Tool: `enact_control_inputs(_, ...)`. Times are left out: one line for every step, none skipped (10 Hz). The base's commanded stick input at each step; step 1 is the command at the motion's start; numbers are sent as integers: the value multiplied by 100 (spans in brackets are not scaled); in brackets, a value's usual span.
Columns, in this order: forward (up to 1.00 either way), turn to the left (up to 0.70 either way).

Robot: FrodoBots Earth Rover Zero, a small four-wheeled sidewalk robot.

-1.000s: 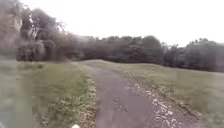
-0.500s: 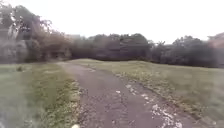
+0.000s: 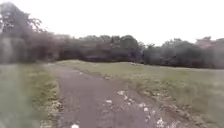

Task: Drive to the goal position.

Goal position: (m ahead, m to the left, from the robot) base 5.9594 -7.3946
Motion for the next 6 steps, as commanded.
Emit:
enact_control_inputs(85, 1)
enact_control_inputs(85, -3)
enact_control_inputs(85, -8)
enact_control_inputs(85, -14)
enact_control_inputs(85, -29)
enact_control_inputs(85, -32)
